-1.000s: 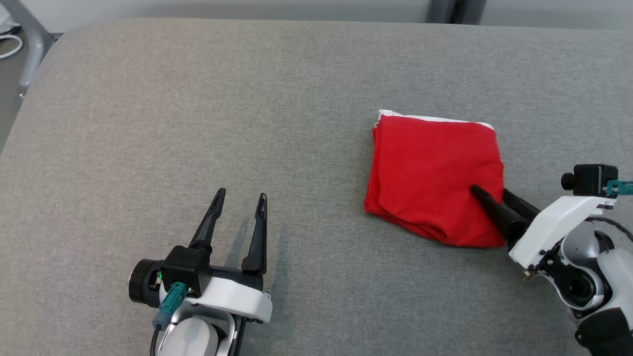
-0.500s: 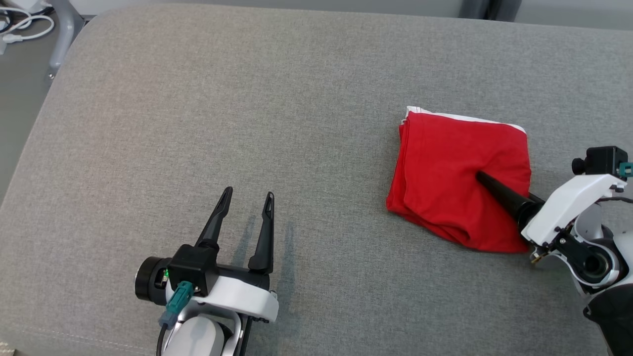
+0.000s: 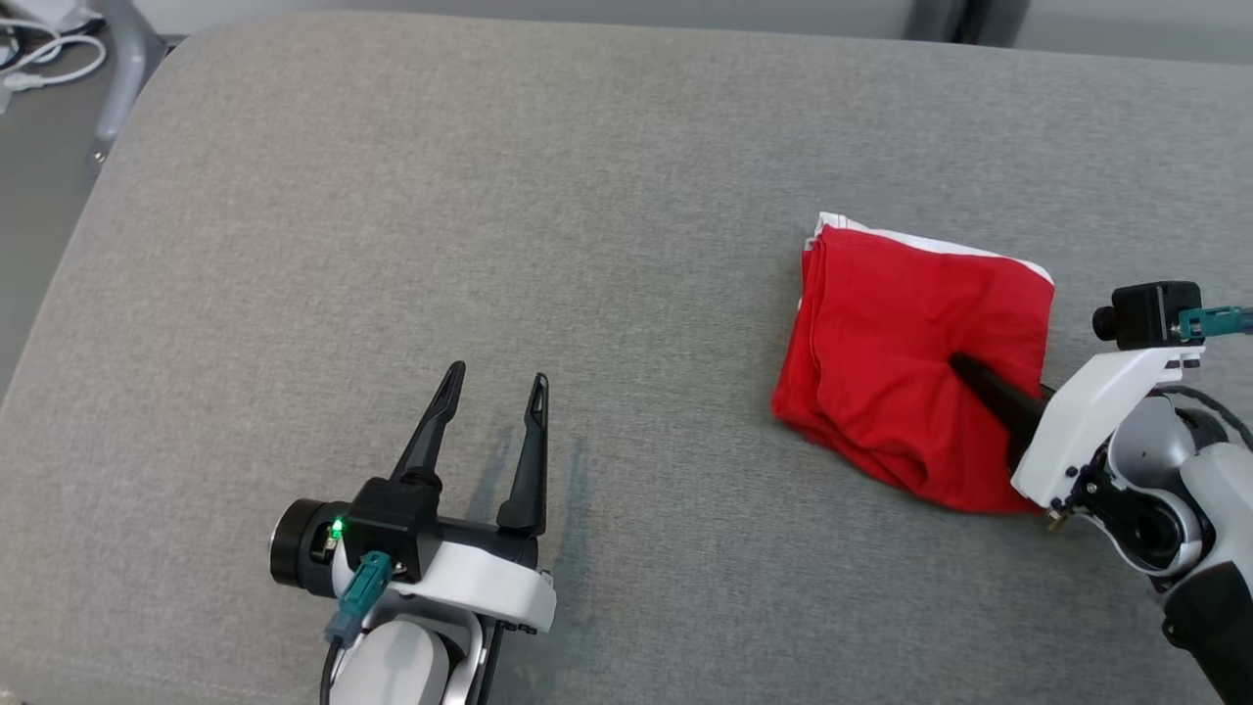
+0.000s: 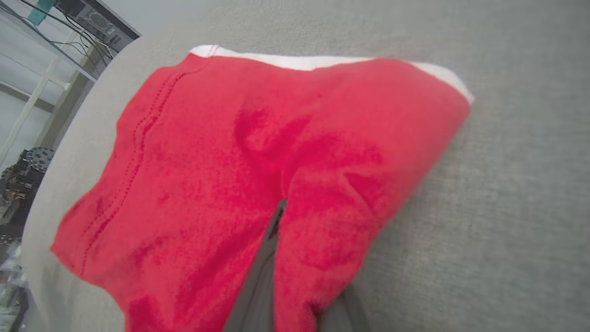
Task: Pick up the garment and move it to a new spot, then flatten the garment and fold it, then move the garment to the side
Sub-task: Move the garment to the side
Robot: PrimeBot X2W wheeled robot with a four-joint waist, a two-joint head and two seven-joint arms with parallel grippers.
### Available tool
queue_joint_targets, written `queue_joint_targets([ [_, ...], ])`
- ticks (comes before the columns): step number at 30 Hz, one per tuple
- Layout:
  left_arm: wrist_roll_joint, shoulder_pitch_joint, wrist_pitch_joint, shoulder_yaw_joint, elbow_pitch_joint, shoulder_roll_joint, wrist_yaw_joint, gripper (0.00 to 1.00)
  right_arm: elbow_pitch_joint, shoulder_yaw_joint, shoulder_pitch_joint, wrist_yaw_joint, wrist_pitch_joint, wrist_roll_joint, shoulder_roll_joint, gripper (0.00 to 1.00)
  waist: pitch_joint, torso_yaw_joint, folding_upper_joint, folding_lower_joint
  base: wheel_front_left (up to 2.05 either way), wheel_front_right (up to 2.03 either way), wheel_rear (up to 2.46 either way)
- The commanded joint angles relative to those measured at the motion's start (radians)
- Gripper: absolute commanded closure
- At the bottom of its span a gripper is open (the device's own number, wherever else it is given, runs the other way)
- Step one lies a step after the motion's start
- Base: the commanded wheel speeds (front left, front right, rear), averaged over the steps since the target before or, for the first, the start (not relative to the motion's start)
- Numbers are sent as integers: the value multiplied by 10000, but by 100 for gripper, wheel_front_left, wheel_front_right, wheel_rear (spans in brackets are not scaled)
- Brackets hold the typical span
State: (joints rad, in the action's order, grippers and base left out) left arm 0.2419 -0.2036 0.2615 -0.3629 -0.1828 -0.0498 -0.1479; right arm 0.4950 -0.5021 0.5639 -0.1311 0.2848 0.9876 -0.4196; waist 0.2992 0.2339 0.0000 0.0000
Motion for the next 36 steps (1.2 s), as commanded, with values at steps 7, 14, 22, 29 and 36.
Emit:
queue_joint_targets([
  [7, -273, -363, 31, -103, -22, -28, 111, 0, -570, -1672, 558, 7, -1007, -1394, -1324, 100, -227, -903, 0, 0, 0, 0, 0],
  [14, -383, -942, 31, -328, -37, -33, 211, 0, -1099, -2814, 1304, 9, -1620, -2421, -2542, 100, 71, -1871, 0, 0, 0, 0, 0],
  [22, -627, -1958, 31, -750, -178, -41, 390, 0, -1987, -3129, 2123, 9, -2543, -2524, -4280, 100, 893, -3147, 0, 0, 0, 0, 0],
  [29, -836, -2829, 31, -977, -370, -38, 524, 0, -2100, -3283, 2424, 9, -3212, -2081, -5797, 100, 1867, -3851, 0, 0, 0, 0, 0],
  [36, -1037, -3484, 31, -1137, -576, -39, 684, 0, -1412, -4125, 3115, 9, -3693, -2365, -7086, 100, 2884, -3819, 0, 0, 0, 0, 0],
])
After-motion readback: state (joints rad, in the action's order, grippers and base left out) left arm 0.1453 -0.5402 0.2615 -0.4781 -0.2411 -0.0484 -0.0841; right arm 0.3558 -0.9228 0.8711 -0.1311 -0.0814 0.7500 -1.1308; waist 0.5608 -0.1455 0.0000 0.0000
